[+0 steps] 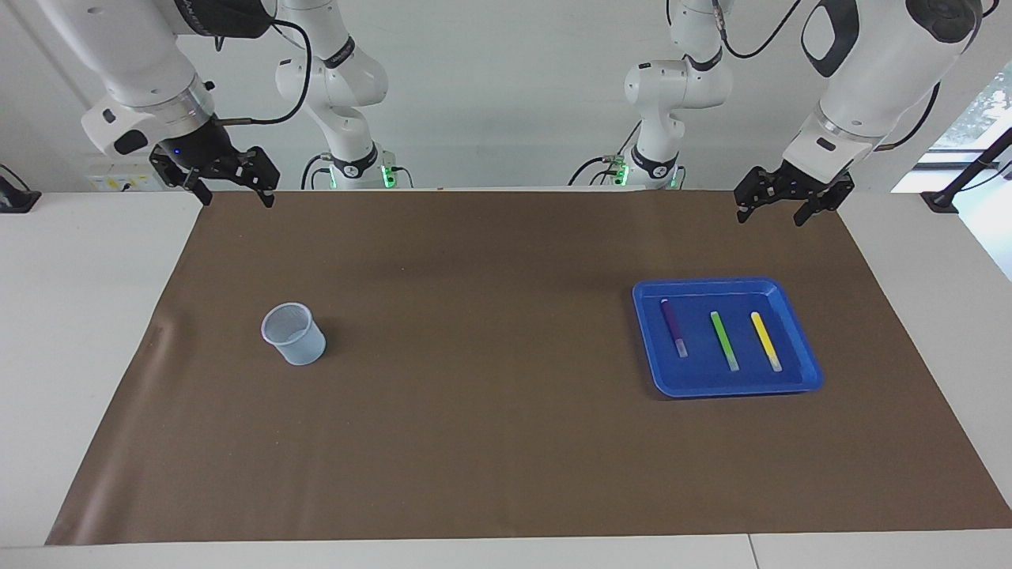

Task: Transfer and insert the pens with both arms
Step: 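Grasp the purple pen in the blue tray with the left gripper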

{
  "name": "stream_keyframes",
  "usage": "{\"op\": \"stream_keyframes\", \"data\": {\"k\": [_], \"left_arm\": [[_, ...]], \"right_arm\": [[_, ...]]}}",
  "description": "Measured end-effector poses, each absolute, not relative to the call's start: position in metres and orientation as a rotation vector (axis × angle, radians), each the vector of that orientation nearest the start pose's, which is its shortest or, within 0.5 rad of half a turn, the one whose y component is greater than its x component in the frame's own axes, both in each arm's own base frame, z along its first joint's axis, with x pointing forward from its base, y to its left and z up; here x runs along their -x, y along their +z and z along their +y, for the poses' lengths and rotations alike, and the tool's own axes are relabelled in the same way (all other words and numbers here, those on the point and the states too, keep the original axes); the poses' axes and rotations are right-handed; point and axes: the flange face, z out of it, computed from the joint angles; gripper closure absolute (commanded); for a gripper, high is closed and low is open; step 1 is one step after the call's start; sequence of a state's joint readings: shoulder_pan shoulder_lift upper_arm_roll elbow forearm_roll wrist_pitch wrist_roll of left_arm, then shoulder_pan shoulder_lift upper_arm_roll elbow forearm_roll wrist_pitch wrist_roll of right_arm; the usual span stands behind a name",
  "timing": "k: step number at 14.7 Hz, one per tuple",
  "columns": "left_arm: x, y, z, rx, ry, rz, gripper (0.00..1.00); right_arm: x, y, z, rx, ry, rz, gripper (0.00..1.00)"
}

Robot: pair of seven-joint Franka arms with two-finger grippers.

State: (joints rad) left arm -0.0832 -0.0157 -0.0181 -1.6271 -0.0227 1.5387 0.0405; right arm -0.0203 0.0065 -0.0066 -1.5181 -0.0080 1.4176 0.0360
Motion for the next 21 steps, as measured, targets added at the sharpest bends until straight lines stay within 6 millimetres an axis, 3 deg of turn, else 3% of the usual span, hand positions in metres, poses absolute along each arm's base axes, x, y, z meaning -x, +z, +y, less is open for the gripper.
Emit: {"op": "stream_keyframes", "data": {"k": [15,18,21], "left_arm": [[-0.543,0.601,-0.058,3.153,0.096,0.223,0.00],[-0.549,0.580,-0.061,3.154,0.055,0.228,0.00],[-0.554,0.542,-0.069,3.154,-0.002,0.245,0.00]], "right_arm": [[-0.540,0.633,-0.016,3.142,0.168,0.102,0.00],[-0.540,0.633,-0.016,3.141,0.168,0.102,0.00],[-0.540,0.633,-0.016,3.139,0.170,0.103,0.00]]}}
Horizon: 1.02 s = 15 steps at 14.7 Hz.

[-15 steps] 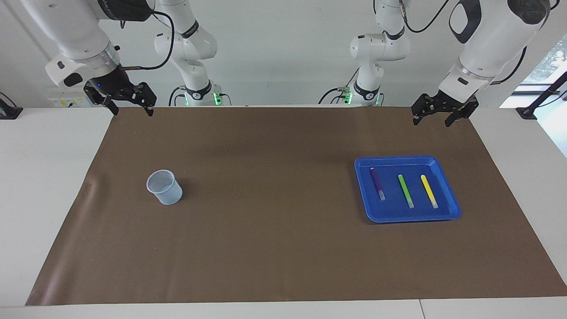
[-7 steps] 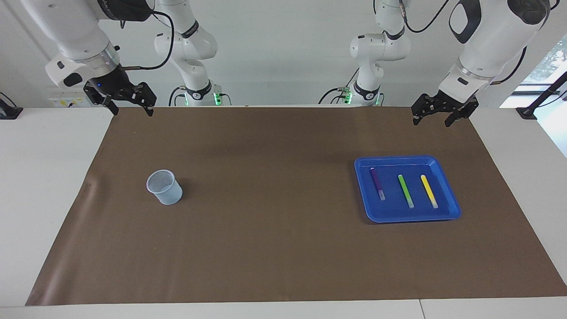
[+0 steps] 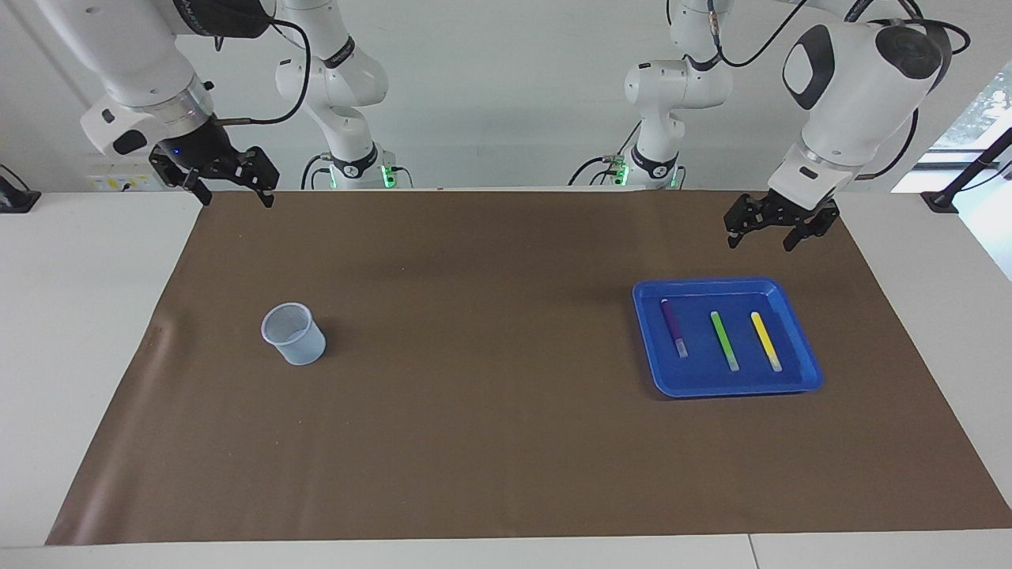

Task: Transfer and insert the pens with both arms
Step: 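Grasp the purple pen in the blue tray with the left gripper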

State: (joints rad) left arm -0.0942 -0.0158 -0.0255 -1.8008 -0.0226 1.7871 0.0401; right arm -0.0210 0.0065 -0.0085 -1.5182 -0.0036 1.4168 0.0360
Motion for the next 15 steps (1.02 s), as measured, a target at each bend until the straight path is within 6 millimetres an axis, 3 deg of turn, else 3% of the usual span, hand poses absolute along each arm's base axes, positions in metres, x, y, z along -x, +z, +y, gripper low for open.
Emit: {"op": "stream_keyframes", "data": {"k": [5,9,10,12,15], "left_arm": [[-0.565,0.463,-0.103,3.161,-0.076,0.204,0.00],[-0.582,0.402,-0.117,3.166,-0.103,0.184,0.01],[-0.585,0.391,-0.116,3.166,-0.100,0.180,0.12],[-0.587,0.373,-0.113,3.167,-0.111,0.169,0.25],[-0.579,0.347,-0.107,3.166,-0.123,0.154,0.31]], "right_arm": [[-0.540,0.632,-0.014,3.086,0.175,0.103,0.00],[-0.538,0.633,-0.031,2.974,0.173,0.167,0.00],[-0.538,0.633,-0.036,2.948,0.172,0.182,0.00],[-0.538,0.633,-0.036,2.928,0.170,0.185,0.00],[-0.539,0.633,-0.025,2.926,0.173,0.155,0.00]]}}
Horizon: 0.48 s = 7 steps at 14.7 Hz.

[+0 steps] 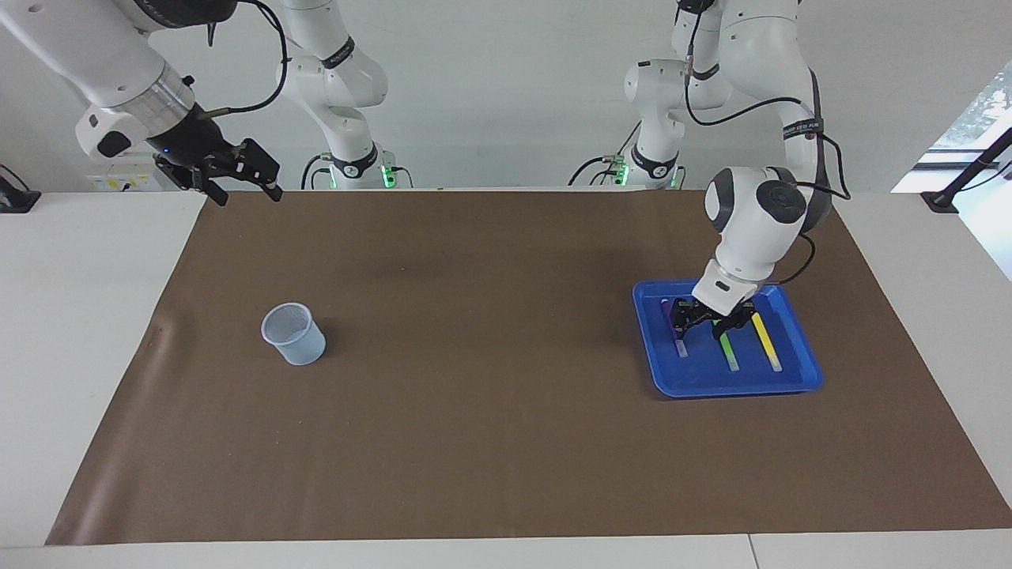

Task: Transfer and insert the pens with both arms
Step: 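Grasp the purple pen in the blue tray with the left gripper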

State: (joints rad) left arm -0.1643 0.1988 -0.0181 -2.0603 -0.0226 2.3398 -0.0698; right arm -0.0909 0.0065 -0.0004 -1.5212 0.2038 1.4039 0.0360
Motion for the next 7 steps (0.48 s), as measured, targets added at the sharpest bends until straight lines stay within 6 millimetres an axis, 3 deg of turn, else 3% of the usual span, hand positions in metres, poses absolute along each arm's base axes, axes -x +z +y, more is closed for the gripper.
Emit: {"op": "stream_keyframes", "data": {"k": [7], "left_arm": [[-0.568,0.317,-0.109,3.163,-0.065,0.164,0.31]], "right_arm": [[-0.527,0.621,-0.008,2.899,0.284,0.112,0.00]]}}
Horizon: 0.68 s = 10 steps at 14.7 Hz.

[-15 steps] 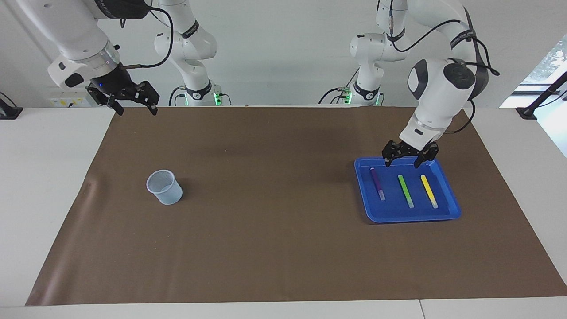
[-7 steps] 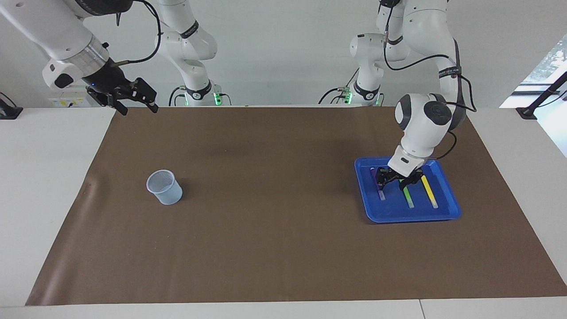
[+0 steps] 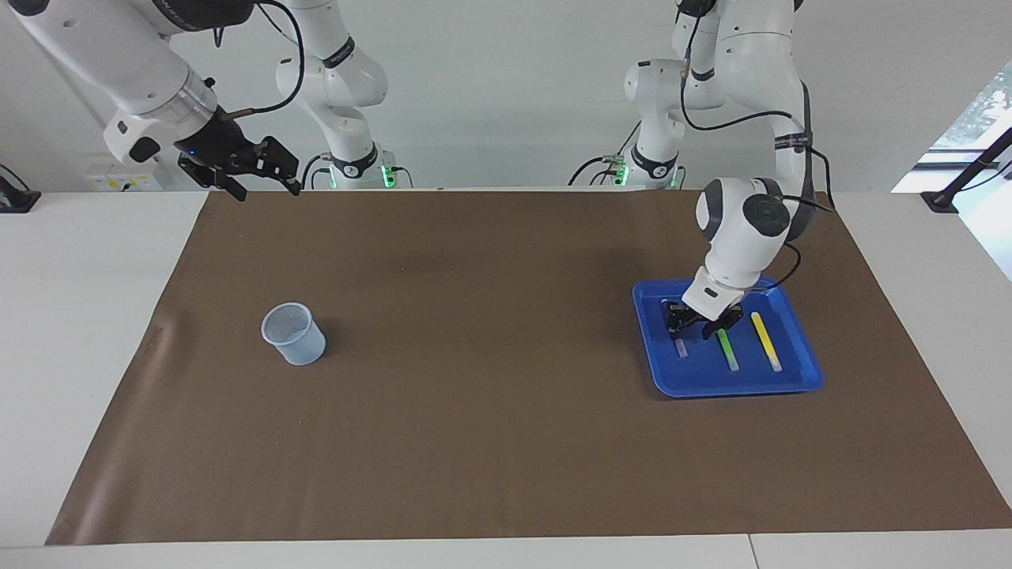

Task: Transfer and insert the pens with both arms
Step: 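Grasp the purple pen in the blue tray with the left gripper, then lift the purple pen with the left gripper while the right gripper approaches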

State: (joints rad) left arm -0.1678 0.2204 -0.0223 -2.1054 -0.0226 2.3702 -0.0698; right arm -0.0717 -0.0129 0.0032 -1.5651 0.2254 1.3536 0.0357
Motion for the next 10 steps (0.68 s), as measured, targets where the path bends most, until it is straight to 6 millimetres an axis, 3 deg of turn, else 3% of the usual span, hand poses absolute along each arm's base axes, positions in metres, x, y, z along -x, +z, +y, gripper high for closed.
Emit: {"op": "stream_keyframes", "data": {"k": [2,4,5,10], "left_arm": [[-0.567,0.313,-0.111,3.163,-0.064,0.168,0.45],[-0.566,0.309,-0.114,3.164,-0.057,0.160,0.96],[-0.566,0.307,-0.118,3.165,-0.054,0.140,1.00],[-0.564,0.306,-0.123,3.168,-0.050,0.086,1.00]], "right_arm": [[-0.524,0.621,-0.006,2.860,0.283,0.110,0.00],[-0.523,0.623,-0.004,2.839,0.277,0.109,0.00],[-0.522,0.623,-0.004,2.835,0.277,0.108,0.00],[-0.522,0.621,-0.002,2.835,0.284,0.104,0.00]]}}
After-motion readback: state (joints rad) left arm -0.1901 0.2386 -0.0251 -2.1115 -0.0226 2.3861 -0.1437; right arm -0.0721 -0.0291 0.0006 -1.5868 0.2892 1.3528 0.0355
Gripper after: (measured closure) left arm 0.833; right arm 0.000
